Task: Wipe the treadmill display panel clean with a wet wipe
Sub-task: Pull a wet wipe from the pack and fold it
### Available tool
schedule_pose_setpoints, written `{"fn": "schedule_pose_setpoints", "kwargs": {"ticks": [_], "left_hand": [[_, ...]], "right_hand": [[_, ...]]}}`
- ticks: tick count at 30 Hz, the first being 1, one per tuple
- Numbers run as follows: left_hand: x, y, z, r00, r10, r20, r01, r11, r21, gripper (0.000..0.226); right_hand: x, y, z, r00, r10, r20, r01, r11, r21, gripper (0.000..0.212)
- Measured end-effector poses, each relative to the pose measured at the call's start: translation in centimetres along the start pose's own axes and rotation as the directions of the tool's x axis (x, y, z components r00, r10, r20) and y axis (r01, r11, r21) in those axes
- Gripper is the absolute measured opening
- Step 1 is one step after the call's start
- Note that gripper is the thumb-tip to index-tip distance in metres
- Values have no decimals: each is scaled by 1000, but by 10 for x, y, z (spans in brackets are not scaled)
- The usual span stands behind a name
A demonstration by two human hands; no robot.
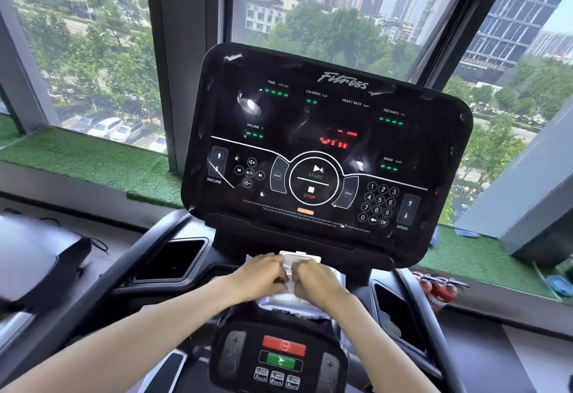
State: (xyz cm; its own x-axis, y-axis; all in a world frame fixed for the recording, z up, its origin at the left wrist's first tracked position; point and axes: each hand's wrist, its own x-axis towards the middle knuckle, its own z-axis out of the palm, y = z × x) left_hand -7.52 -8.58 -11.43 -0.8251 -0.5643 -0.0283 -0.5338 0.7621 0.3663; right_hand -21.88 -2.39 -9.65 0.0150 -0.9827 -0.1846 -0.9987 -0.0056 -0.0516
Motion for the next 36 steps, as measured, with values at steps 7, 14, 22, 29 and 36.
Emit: {"fn": "schedule_pose_setpoints", "kwargs": {"ticks": [7, 14, 22, 29, 36], "left_hand": [[2, 10, 1, 996, -72, -46, 76, 993, 86, 32], [2, 21, 4, 985, -120, -128, 138, 980, 142, 31], [8, 18, 0, 964, -114, -240, 64, 977, -205, 11], [5, 31, -19, 968, -215, -127, 163, 930, -328, 18], [-5, 33, -40, 920, -358, -157, 71, 547, -834, 18]], "right_hand": [[-5, 1, 0, 996, 26, -86, -9, 981, 194, 12], [-6, 1, -1, 975, 203, -91, -124, 837, 533, 28], [-20, 20, 1, 984, 168, -64, -85, 748, 659, 16], [-18, 7, 12, 967, 241, -87, -180, 882, 436, 19], [-18, 7, 11, 962, 264, -68, -215, 887, 410, 27]]}}
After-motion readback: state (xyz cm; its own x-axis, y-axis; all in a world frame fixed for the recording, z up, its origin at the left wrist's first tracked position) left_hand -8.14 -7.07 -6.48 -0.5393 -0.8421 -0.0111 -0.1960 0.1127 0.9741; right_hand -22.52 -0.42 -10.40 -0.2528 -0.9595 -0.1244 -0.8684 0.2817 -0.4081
